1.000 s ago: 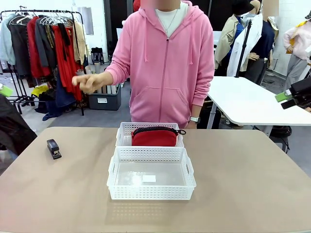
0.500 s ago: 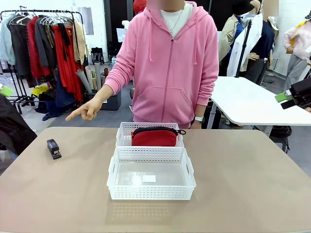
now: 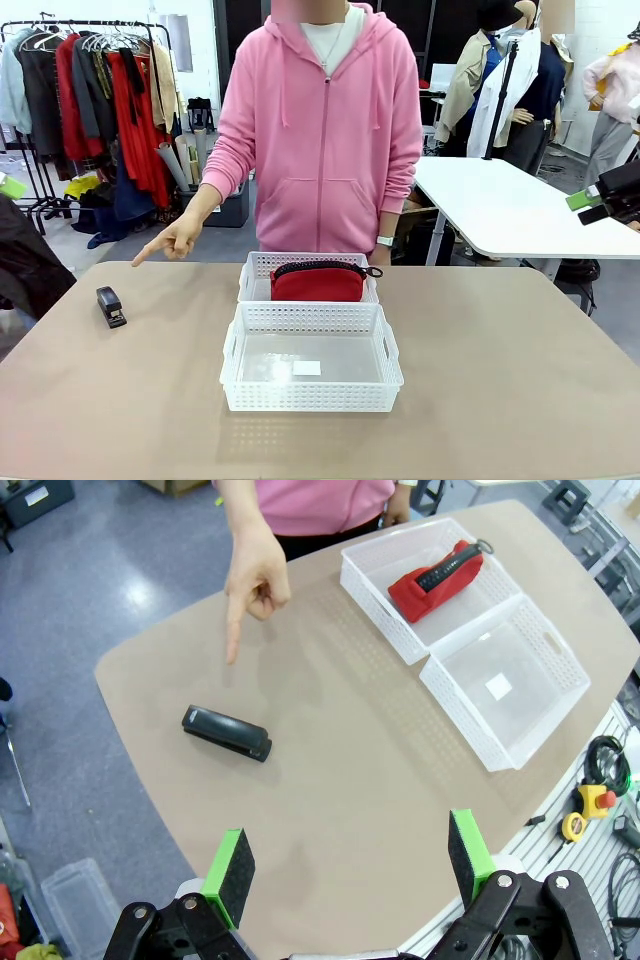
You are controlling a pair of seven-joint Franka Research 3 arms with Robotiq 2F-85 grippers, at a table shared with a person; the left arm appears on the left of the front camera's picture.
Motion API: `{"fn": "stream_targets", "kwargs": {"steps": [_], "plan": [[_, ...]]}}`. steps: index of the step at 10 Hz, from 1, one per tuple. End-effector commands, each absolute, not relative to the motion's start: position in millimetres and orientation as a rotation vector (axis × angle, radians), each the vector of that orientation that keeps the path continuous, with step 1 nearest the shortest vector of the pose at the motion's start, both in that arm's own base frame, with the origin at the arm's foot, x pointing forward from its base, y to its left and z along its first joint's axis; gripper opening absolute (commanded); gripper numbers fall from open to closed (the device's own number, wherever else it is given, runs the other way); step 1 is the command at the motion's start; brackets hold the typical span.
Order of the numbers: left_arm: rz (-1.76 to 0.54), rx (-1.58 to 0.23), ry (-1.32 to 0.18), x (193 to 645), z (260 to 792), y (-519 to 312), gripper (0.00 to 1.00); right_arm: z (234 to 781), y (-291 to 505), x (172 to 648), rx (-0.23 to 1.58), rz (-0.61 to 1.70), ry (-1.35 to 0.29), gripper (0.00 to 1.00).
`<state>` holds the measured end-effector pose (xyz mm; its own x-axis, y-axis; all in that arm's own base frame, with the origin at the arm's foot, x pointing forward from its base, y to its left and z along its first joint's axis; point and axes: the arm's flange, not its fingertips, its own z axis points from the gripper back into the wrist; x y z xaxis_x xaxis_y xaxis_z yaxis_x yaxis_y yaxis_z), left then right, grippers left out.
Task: Distribute items into two baskets.
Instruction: Pick up the Stapler that the person points to.
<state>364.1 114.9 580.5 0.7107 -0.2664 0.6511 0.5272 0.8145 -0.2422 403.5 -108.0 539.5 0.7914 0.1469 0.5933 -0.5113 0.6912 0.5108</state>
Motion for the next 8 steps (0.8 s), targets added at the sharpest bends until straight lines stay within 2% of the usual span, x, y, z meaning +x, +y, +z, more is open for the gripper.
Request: {"fn": "stream_targets", "kwargs": {"steps": [1, 8], "plan": [[-0.461, -0.452, -0.653, 364.5, 581.3, 115.2, 1.0, 541.4, -107.9, 403.4, 0.716, 0.376, -0.539, 1.0], [-0.461, -0.452, -0.653, 364.5, 581.3, 115.2, 1.0, 541.4, -107.9, 403.4, 0.716, 0.376, -0.539, 1.0]]}}
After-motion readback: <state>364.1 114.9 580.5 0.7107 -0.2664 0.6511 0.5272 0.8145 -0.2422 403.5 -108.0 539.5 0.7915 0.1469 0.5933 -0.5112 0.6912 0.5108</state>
